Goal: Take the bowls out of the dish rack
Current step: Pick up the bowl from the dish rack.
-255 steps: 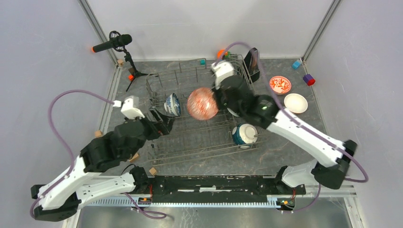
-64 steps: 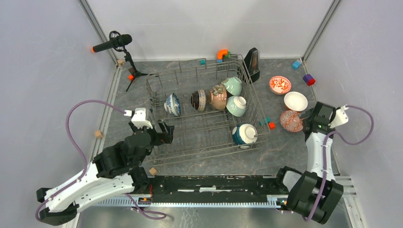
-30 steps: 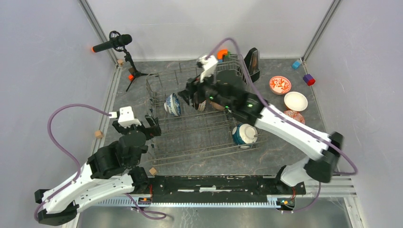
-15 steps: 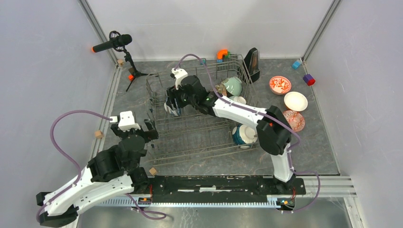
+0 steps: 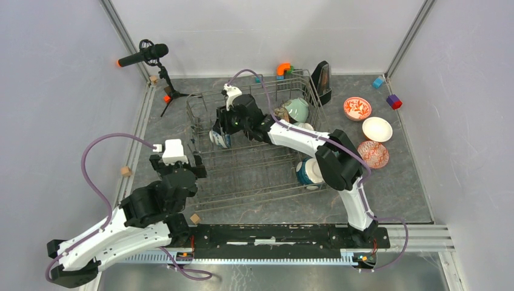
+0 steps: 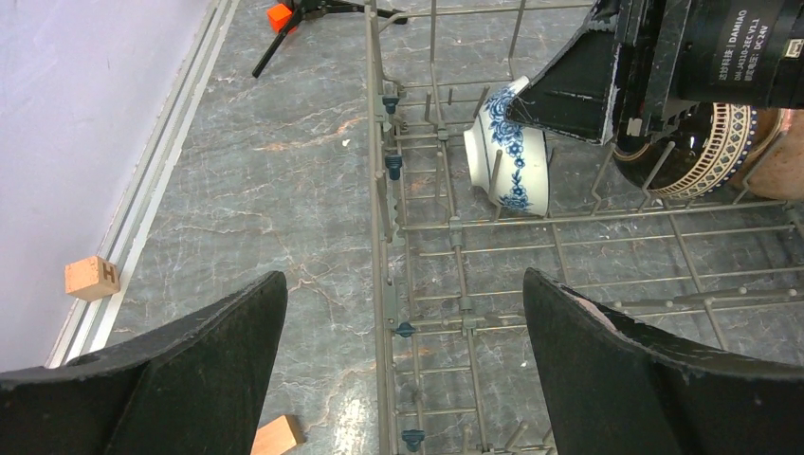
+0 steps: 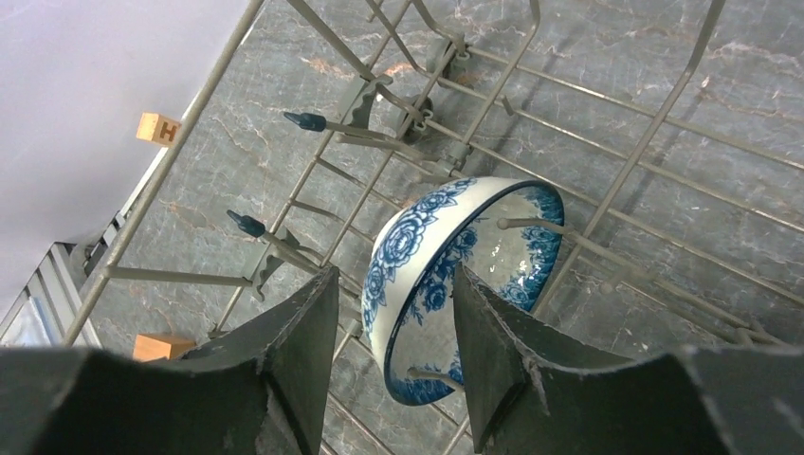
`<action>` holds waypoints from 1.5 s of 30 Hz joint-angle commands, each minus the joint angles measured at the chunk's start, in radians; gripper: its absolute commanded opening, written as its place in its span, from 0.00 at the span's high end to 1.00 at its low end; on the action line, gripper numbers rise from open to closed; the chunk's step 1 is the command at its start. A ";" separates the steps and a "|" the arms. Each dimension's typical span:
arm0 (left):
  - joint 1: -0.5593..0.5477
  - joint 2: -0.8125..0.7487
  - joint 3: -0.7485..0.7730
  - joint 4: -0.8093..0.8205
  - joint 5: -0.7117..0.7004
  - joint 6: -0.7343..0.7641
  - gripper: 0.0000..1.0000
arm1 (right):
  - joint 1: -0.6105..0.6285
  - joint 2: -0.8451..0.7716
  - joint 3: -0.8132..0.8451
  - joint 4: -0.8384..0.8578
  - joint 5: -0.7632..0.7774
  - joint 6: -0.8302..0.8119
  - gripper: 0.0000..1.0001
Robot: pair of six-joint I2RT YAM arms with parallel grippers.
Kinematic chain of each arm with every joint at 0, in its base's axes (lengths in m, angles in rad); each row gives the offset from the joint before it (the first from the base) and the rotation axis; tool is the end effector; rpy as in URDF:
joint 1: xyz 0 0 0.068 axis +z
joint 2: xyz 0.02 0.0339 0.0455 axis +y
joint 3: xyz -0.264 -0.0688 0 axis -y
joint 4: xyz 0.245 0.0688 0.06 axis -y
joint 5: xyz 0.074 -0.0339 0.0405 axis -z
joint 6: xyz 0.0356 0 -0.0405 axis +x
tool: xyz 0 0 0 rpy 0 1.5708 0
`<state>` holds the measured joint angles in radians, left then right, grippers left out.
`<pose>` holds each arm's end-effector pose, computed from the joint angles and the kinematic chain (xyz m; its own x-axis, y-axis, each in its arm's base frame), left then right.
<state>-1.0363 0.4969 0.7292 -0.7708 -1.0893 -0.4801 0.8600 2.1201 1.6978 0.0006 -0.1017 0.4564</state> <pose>0.0731 -0.0616 0.3077 -0.2368 -0.0199 -0.9714 -0.1110 0.9938 0.0066 0.3272 0.3856 0.2482 -0.5986 -0.0233 -0.8007 -0.6133 0.6563 0.4394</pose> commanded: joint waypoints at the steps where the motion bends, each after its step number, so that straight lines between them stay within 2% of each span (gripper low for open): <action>1: -0.002 0.005 0.000 0.028 -0.011 0.028 0.00 | -0.007 0.024 0.023 0.064 -0.075 0.060 0.49; 15: -0.002 0.005 -0.001 0.023 -0.019 0.020 0.00 | -0.021 0.039 -0.069 0.220 -0.244 0.228 0.69; 24: -0.001 0.002 -0.002 0.024 -0.020 0.020 0.00 | -0.039 0.011 -0.110 0.320 -0.323 0.323 1.00; 31: -0.001 0.001 -0.002 0.021 -0.020 0.019 0.00 | -0.065 -0.053 -0.158 0.452 -0.409 0.434 1.00; 45: -0.002 -0.005 -0.002 0.016 -0.030 0.014 0.00 | -0.079 -0.190 -0.168 0.454 -0.472 0.427 1.00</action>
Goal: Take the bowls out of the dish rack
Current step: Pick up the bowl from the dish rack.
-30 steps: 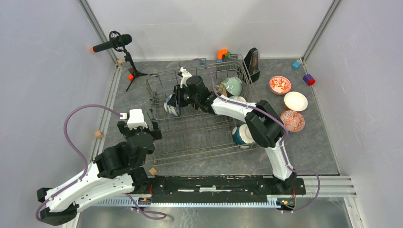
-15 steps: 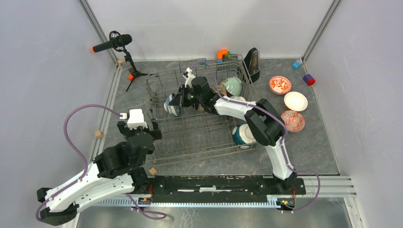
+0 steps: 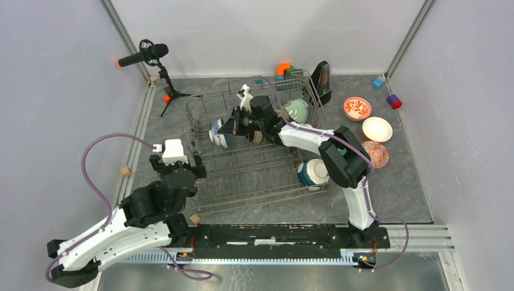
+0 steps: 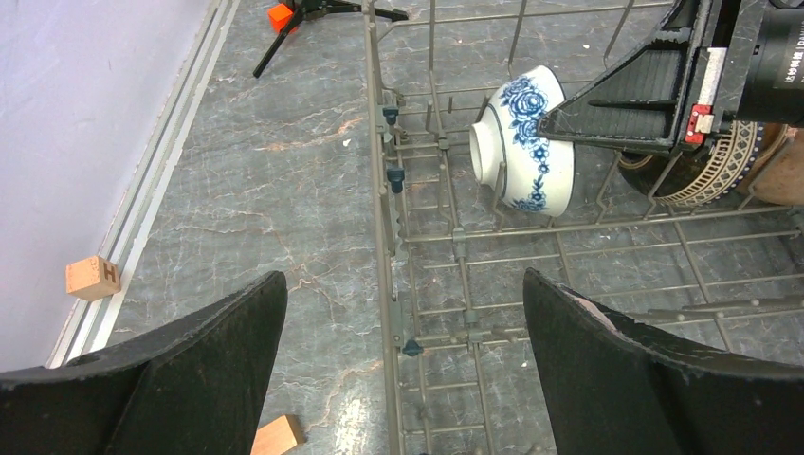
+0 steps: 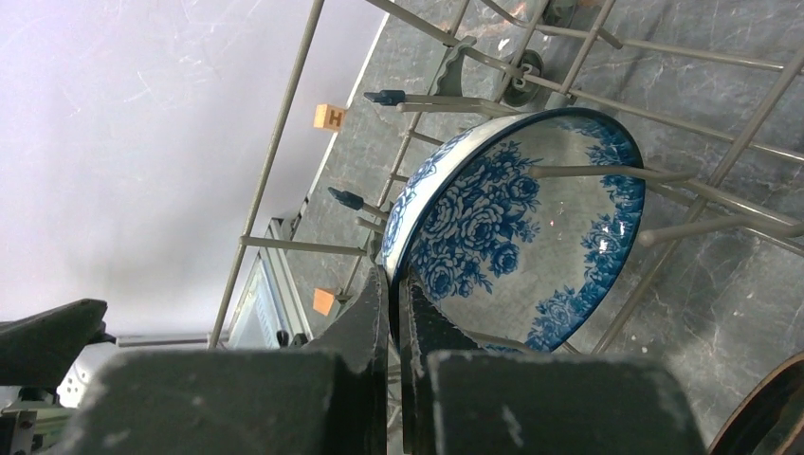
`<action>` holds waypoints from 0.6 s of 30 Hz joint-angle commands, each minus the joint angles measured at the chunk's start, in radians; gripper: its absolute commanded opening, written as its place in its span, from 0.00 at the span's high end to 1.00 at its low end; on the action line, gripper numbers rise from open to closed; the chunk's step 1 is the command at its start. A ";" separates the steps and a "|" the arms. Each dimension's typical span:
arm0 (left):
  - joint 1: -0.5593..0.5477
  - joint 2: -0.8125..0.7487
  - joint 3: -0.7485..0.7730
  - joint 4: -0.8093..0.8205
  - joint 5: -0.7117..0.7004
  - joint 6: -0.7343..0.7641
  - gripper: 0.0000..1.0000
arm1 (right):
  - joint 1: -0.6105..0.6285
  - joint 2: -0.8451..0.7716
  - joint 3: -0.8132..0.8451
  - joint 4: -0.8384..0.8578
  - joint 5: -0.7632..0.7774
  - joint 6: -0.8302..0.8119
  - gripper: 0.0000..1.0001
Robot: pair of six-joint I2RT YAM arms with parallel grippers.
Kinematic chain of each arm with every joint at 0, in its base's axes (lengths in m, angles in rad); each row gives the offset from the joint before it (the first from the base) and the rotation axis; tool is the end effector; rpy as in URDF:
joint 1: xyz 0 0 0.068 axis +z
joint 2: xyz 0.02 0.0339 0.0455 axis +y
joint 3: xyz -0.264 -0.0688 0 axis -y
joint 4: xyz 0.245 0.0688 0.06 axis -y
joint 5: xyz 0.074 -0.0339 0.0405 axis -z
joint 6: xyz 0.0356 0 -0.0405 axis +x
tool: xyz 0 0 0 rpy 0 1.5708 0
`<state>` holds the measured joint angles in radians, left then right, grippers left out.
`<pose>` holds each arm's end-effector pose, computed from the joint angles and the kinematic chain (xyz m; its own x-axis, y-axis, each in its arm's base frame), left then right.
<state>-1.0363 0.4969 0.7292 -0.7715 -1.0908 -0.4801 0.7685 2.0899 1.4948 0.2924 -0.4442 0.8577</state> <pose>0.0731 -0.0615 0.3077 -0.2364 -0.0193 -0.9715 -0.1123 0.9936 0.0076 0.3408 0.3507 0.2234 -0.8379 0.1398 -0.5275 -0.4414 0.3949 0.8058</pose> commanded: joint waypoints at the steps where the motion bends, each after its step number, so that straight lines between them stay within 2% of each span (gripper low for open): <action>1: -0.001 -0.006 0.000 0.018 -0.028 0.014 0.00 | 0.010 -0.167 0.035 0.166 -0.137 0.028 1.00; 12: -0.002 -0.026 0.002 0.015 -0.035 0.006 0.00 | 0.010 -0.266 -0.025 0.229 -0.184 0.068 1.00; 18: -0.002 0.011 0.010 -0.002 -0.009 -0.071 0.00 | -0.001 -0.268 -0.122 0.385 -0.206 0.182 1.00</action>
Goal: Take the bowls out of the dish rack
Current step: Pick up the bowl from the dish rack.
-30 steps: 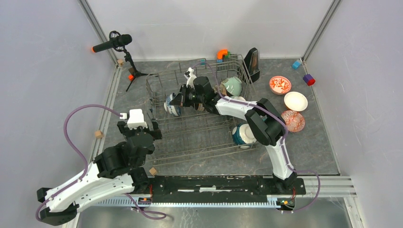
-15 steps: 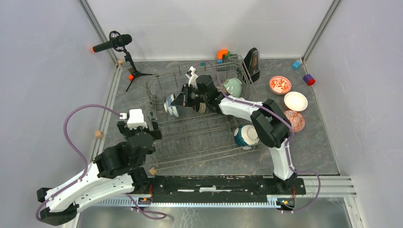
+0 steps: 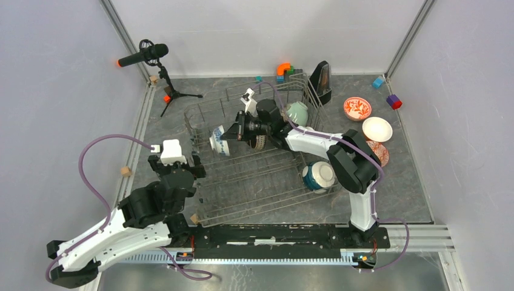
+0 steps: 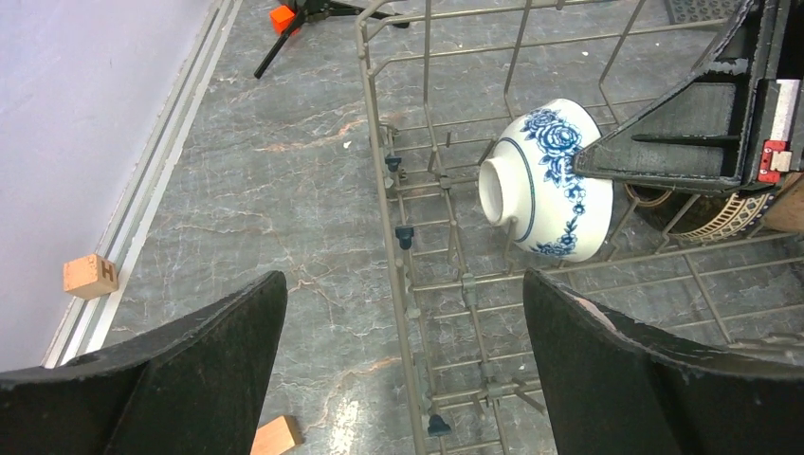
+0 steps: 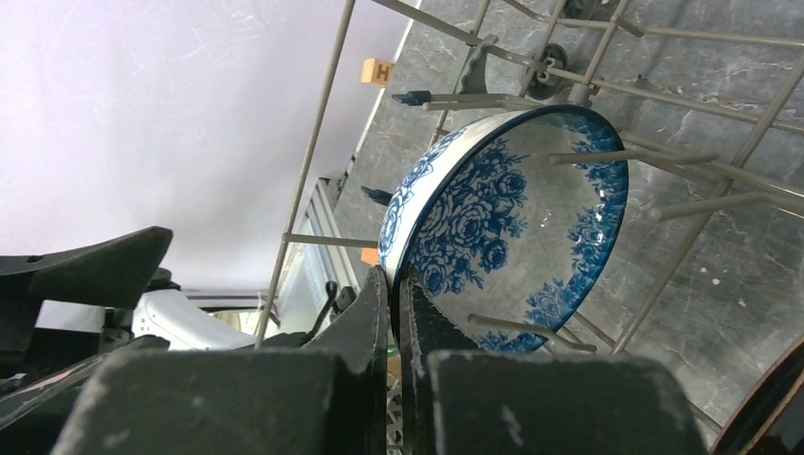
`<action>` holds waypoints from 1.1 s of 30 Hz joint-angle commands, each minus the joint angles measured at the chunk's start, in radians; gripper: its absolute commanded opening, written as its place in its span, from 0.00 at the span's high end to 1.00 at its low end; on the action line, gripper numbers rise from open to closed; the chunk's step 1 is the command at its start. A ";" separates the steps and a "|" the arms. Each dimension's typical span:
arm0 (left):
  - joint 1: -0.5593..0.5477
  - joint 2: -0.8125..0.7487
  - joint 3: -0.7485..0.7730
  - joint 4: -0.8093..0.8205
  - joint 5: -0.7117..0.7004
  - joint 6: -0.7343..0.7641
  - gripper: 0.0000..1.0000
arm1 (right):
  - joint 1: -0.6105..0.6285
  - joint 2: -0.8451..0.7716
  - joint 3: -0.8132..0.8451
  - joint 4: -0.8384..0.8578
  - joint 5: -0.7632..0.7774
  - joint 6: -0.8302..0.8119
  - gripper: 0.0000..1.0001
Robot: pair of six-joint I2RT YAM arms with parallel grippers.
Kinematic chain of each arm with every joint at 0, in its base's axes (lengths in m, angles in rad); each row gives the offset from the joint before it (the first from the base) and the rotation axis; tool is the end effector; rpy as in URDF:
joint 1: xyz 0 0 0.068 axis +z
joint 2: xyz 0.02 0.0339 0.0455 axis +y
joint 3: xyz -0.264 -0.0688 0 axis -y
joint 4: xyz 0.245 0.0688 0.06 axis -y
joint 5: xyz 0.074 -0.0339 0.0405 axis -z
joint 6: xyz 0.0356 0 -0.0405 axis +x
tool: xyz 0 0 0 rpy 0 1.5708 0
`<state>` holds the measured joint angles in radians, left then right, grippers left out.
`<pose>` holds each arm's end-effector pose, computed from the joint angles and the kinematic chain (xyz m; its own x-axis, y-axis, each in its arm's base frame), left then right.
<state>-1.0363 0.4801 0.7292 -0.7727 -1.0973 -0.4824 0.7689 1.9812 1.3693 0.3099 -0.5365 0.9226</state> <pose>0.0714 -0.0584 0.3089 -0.2255 -0.0343 -0.9736 -0.1184 0.9929 -0.0075 0.3181 0.3331 0.2328 -0.8851 0.0970 -0.4552 -0.4022 0.3329 0.8529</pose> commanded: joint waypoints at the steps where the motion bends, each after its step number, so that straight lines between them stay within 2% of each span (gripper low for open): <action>1: -0.002 0.039 0.012 -0.006 0.008 -0.086 0.00 | -0.006 -0.158 -0.015 0.403 -0.117 0.143 1.00; 8: -0.002 0.079 0.036 -0.063 0.006 -0.160 0.00 | -0.034 -0.175 -0.100 0.539 -0.143 0.233 1.00; 17: -0.002 0.023 0.045 -0.067 0.005 -0.164 0.00 | -0.052 -0.206 -0.121 0.551 -0.170 0.237 1.00; 22: -0.002 -0.008 0.119 -0.088 0.022 -0.176 0.00 | -0.054 -0.295 -0.084 0.322 -0.154 0.033 1.00; 27: -0.002 -0.025 0.209 -0.080 0.003 -0.200 0.00 | -0.053 -0.428 -0.080 0.043 -0.063 -0.231 1.00; 30: -0.002 -0.002 0.267 -0.026 0.023 -0.154 0.00 | -0.045 -0.524 -0.087 -0.108 0.016 -0.396 1.00; 33: -0.002 0.047 0.317 0.068 0.082 -0.100 0.00 | 0.001 -0.633 -0.084 -0.297 0.175 -0.608 1.00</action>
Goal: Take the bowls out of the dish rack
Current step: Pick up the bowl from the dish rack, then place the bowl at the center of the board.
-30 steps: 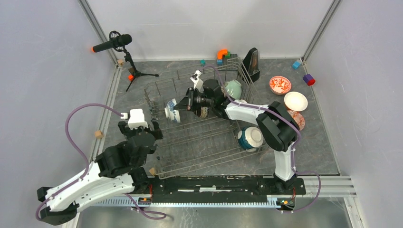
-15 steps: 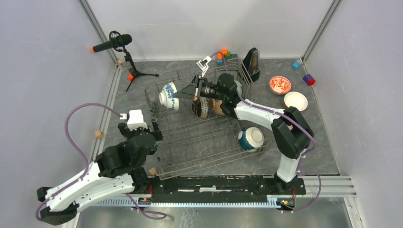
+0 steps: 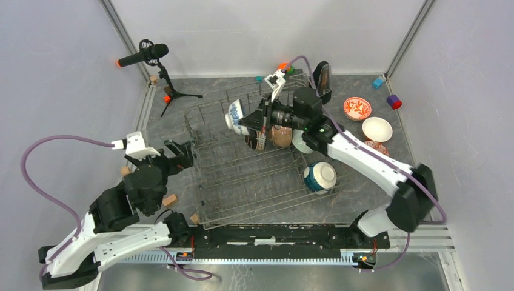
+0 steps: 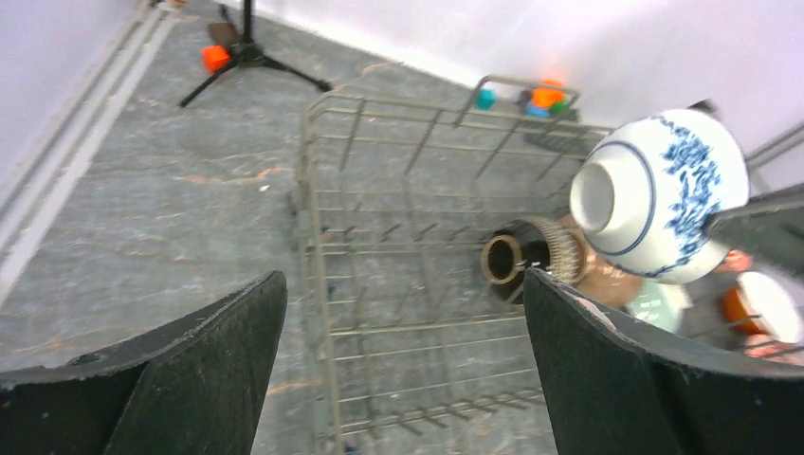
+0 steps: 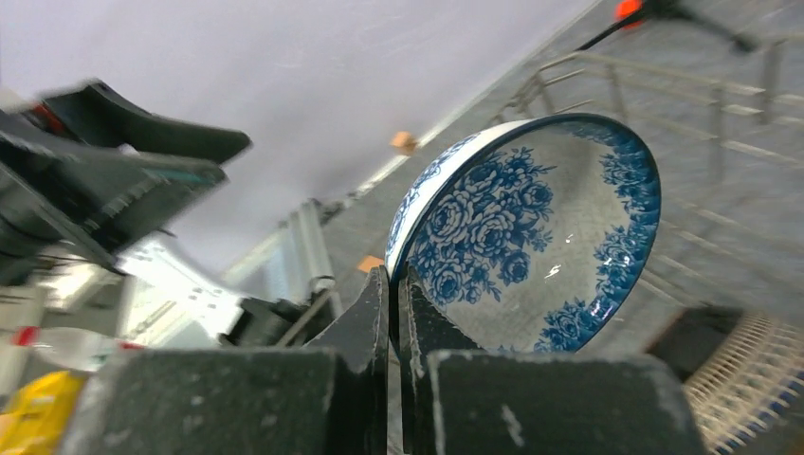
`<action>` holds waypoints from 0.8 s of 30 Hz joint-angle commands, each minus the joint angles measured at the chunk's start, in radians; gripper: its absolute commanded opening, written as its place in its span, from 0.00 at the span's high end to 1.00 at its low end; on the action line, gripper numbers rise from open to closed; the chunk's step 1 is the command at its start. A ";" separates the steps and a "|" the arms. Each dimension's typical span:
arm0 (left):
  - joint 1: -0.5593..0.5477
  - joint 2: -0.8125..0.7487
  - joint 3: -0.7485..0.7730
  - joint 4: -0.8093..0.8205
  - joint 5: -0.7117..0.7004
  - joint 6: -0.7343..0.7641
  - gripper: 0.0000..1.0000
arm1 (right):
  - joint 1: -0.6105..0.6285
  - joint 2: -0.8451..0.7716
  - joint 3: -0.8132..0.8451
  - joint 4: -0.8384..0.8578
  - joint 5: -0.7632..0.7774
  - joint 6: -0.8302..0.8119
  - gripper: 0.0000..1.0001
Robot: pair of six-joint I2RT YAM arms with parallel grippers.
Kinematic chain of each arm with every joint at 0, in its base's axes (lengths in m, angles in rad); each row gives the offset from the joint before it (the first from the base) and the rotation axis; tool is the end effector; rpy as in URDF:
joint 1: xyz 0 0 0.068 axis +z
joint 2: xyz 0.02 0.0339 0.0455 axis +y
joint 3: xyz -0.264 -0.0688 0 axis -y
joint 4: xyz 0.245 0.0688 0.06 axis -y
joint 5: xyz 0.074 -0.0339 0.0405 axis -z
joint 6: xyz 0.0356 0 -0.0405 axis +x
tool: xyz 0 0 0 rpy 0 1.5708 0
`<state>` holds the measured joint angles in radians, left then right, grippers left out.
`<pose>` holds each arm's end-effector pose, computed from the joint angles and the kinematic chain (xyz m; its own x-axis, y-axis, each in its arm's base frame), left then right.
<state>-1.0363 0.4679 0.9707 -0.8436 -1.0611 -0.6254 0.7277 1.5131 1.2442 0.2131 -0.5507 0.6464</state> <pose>0.0554 -0.0326 0.3727 -0.1385 -0.3268 -0.9349 -0.0990 0.9438 -0.3152 0.2572 0.2541 0.3640 -0.6096 0.1443 -0.7794 -0.7388 0.2529 0.6247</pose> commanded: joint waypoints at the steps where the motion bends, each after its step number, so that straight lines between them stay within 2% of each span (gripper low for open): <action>1: -0.001 0.083 0.090 0.169 0.079 0.058 0.00 | 0.075 -0.193 0.048 -0.269 0.253 -0.403 1.00; 4: -0.001 0.165 0.156 0.200 0.179 0.074 0.00 | 0.154 -0.283 0.046 -0.411 0.454 -0.583 1.00; 9: -0.002 0.309 0.297 0.180 0.324 0.109 0.00 | 0.304 -0.416 -0.010 -0.496 0.743 -0.783 1.00; 15: -0.002 0.404 0.414 0.139 0.495 0.211 0.00 | 0.640 -0.538 -0.171 -0.466 1.126 -1.106 1.00; 18: -0.001 0.411 0.418 0.129 0.585 0.244 0.00 | 0.781 -0.531 -0.218 -0.480 1.307 -1.205 1.00; 20: -0.002 0.409 0.414 0.122 0.645 0.265 0.00 | 0.847 -0.512 -0.234 -0.502 1.382 -1.240 1.00; 24: -0.002 0.419 0.450 0.051 0.685 0.285 0.00 | 0.922 -0.485 -0.252 -0.535 1.412 -1.281 1.00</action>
<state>-1.0363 0.8837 1.3544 -0.7334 -0.4767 -0.4213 1.5982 1.0237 0.9863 -0.3496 0.6903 -0.5079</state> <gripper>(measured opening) 0.994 0.021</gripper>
